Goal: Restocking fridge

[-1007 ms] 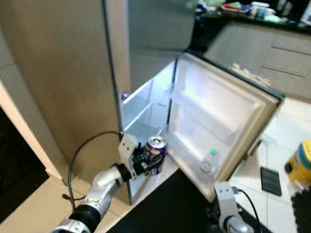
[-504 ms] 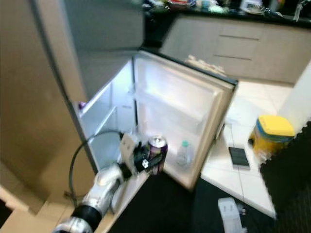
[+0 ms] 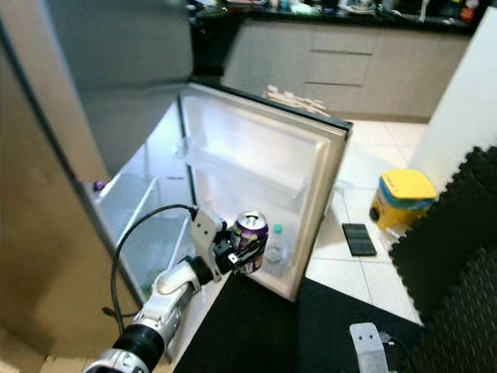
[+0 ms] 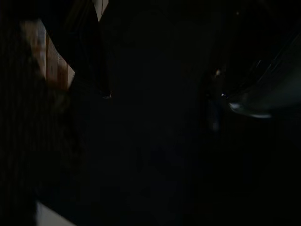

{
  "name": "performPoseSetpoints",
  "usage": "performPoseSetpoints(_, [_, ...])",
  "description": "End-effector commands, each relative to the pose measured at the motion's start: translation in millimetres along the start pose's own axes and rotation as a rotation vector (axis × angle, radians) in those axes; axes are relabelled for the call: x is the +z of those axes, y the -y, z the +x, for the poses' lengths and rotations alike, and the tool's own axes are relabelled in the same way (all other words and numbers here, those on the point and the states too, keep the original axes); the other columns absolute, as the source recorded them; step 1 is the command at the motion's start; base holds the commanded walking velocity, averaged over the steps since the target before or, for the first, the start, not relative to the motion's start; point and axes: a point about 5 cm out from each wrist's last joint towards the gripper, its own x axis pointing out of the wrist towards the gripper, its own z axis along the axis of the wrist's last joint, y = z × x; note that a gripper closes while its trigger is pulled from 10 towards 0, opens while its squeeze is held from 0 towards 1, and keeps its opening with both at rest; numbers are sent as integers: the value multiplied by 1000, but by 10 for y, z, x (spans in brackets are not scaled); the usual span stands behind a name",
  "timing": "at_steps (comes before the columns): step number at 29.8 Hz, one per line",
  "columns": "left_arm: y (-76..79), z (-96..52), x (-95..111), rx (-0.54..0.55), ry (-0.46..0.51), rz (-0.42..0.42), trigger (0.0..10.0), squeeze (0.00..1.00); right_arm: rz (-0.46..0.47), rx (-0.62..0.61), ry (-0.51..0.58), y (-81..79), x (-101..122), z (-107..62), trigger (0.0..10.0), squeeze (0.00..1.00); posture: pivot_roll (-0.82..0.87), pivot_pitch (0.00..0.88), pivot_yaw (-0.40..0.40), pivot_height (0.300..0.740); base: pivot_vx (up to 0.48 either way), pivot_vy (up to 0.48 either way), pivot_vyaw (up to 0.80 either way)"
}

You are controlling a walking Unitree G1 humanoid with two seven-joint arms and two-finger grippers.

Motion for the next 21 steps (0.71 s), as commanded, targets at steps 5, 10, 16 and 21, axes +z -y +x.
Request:
performPoseSetpoints(5, [74,76,35,-25,19,12,10000,0,-23,-4,-10,2,-18,-3,10000,0,54,0,-29,740,0,0,-657])
performPoseSetpoints(10, [75,74,29,-21,17,11,10000,0,-41,1,-9,-5,-13,-1,10000,0,55,0,-30,740,0,0,-553])
performPoseSetpoints(16, [50,71,29,0,8,10,10000,0,-39,1,-8,-14,-15,-1,10000,0,56,0,-29,740,0,0,-334])
performPoseSetpoints(21, [29,75,44,18,11,20,10000,0,-41,5,-7,-30,-14,1,10000,0,56,0,-29,740,0,0,0])
